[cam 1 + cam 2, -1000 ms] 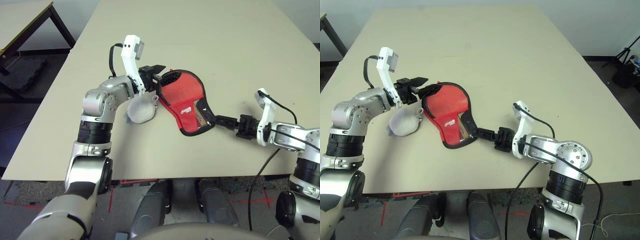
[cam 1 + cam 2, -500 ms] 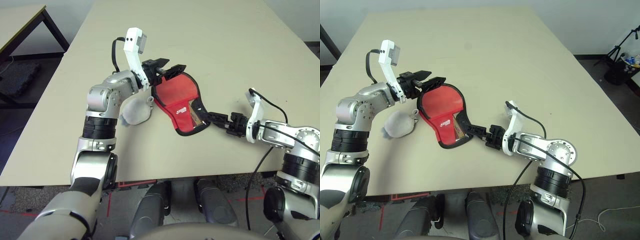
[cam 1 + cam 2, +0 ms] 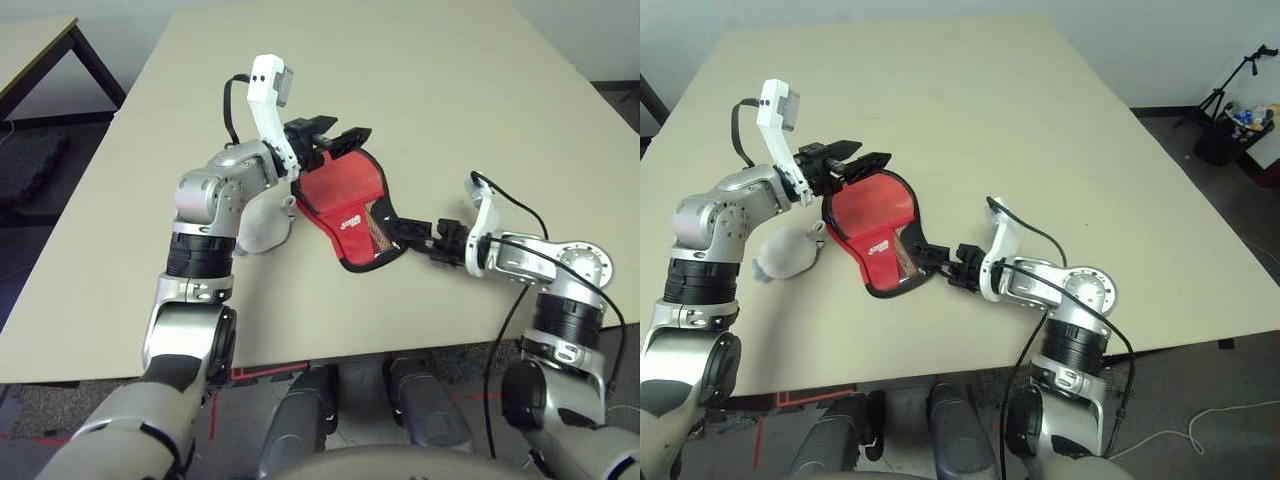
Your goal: Store the ping-pong paddle in its case and zip it.
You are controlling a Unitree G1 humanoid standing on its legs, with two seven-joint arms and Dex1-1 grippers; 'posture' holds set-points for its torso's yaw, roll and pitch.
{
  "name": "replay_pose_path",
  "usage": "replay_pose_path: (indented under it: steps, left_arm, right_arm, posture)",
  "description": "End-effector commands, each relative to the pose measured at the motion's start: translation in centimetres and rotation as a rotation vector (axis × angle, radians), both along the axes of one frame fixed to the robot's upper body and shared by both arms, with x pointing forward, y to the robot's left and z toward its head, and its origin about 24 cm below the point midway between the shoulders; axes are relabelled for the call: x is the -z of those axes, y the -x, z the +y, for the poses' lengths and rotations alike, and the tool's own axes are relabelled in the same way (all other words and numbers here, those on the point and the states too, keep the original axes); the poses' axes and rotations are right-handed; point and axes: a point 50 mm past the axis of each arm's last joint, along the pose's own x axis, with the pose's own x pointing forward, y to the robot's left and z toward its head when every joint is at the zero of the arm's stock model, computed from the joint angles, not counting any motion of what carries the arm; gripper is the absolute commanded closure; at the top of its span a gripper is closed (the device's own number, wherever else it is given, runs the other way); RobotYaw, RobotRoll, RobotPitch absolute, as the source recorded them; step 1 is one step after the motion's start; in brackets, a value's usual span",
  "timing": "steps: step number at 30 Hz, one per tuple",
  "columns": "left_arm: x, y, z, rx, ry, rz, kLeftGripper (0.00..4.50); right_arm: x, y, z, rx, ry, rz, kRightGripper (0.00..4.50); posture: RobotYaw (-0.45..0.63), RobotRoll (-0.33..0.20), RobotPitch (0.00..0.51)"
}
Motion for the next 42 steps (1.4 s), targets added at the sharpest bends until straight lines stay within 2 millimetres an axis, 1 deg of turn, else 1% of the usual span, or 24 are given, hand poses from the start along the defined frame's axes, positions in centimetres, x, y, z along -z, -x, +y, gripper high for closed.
replay_pose_path:
  steps: [1, 3, 7, 11, 12, 13, 15, 16, 22, 30, 36, 42]
  left_arm:
    - [-0.1, -0.1, 0.0, -0.010, -0.002, -0.005, 0.00]
    - [0.0, -0.1, 0.1, -0.013, 0.000, -0.003, 0.00]
    - [0.1, -0.1, 0.2, -0.021, 0.001, -0.002, 0.00]
    - [0.1, -0.1, 0.3, -0.023, 0.002, -0.001, 0.00]
    - [0.2, -0.1, 0.3, -0.024, 0.002, -0.001, 0.00]
    - [0.2, -0.1, 0.2, -0.023, 0.002, 0.000, 0.00]
    - [0.3, -0.1, 0.2, -0.023, 0.003, 0.002, 0.00]
    - [0.3, -0.1, 0.2, -0.022, 0.003, 0.003, 0.00]
    - [0.3, 0.0, 0.0, -0.017, 0.005, 0.002, 0.00]
    - [0.5, 0.0, 0.2, -0.017, 0.003, 0.010, 0.00]
    - [0.5, -0.1, 0.0, -0.007, -0.002, 0.012, 0.00]
    - [0.6, -0.2, 0.0, -0.001, -0.006, 0.014, 0.00]
  right_arm:
    - [2.5, 0.6, 1.6, -0.054, 0.014, 0.134, 0.20]
    - [2.6, 0.6, 1.7, -0.055, 0.011, 0.143, 0.61]
    - [2.9, 0.7, 1.6, -0.049, 0.021, 0.150, 1.94]
    - [3.1, 0.7, 1.3, -0.028, 0.052, 0.147, 3.17]
    - [3.1, 0.7, 1.2, -0.023, 0.059, 0.144, 3.56]
    - [3.1, 0.7, 1.2, -0.013, 0.065, 0.143, 3.77]
    - [3.1, 0.7, 1.0, 0.002, 0.079, 0.135, 4.36]
    - [3.0, 0.8, 0.9, 0.014, 0.087, 0.131, 4.47]
    - [2.8, 1.4, -0.3, 0.089, 0.133, 0.087, 4.47]
    - [2.6, 4.3, -3.7, 0.219, 0.195, 0.015, 4.47]
    - [2.2, 6.4, -3.9, 0.242, 0.187, -0.019, 4.47]
    - [1.5, 8.7, -4.3, 0.228, 0.184, -0.039, 4.47]
  posture:
    - [-0.02, 0.000, 0.182]
    - [-0.02, 0.000, 0.182]
    - [-0.01, 0.000, 0.185]
    - [-0.02, 0.000, 0.188]
    - [-0.02, 0.000, 0.189]
    - [-0.02, 0.000, 0.191]
    - [-0.02, 0.000, 0.191]
    - [-0.02, 0.000, 0.193]
    - [-0.02, 0.000, 0.198]
    - [-0.05, 0.000, 0.205]
    - [-0.07, 0.000, 0.213]
    - [-0.09, 0.000, 0.219]
